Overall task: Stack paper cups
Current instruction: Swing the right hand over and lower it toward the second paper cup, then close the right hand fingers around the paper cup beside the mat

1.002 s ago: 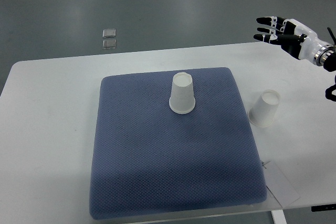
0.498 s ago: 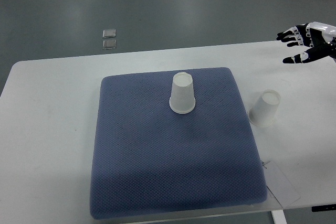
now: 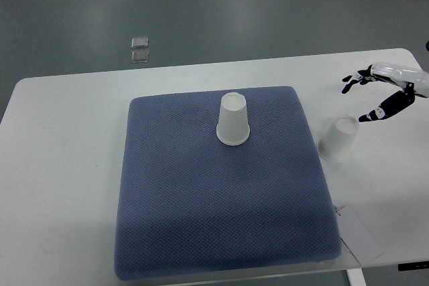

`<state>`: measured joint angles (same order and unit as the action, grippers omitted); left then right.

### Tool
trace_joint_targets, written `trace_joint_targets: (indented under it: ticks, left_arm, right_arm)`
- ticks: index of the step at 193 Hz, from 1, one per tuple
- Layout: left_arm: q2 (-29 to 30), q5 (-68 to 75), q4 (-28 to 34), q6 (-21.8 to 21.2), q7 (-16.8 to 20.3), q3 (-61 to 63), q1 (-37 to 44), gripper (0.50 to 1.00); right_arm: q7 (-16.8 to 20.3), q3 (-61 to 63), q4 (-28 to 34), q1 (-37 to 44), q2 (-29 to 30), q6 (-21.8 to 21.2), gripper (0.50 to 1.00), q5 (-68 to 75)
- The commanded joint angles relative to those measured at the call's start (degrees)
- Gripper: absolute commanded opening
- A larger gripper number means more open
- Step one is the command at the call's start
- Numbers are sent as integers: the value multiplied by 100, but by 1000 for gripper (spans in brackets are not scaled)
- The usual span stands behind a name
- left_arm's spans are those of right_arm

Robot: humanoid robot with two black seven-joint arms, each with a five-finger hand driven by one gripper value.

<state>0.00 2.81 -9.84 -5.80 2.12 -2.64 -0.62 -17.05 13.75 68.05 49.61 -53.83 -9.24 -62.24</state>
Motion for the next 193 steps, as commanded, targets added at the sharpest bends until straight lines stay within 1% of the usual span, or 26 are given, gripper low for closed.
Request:
trace_joint_targets:
  ticks: [1, 21, 51, 70, 139, 193]
  left_arm:
    - [0, 0, 0, -1, -1, 0, 0, 1000]
    - [0, 0, 0, -1, -1, 0, 0, 1000]
    - [0, 0, 0, -1, -1, 0, 0, 1000]
    - [0, 0, 0, -1, -1, 0, 0, 1000]
    - [0, 0, 0, -1, -1, 0, 0, 1000]
    - [0, 0, 0, -1, -1, 0, 0, 1000]
  right_arm:
    - [17, -65, -2, -31, 127, 203, 891, -86]
    - [17, -188, -2, -31, 145, 335, 887, -165]
    - [44, -425, -2, -22, 285, 687, 887, -183]
    - [44, -557, -11, -13, 347, 783, 887, -279]
    - [70, -672, -99, -13, 382, 854, 887, -517]
    - [114, -680, -257, -4, 584, 942, 887, -534]
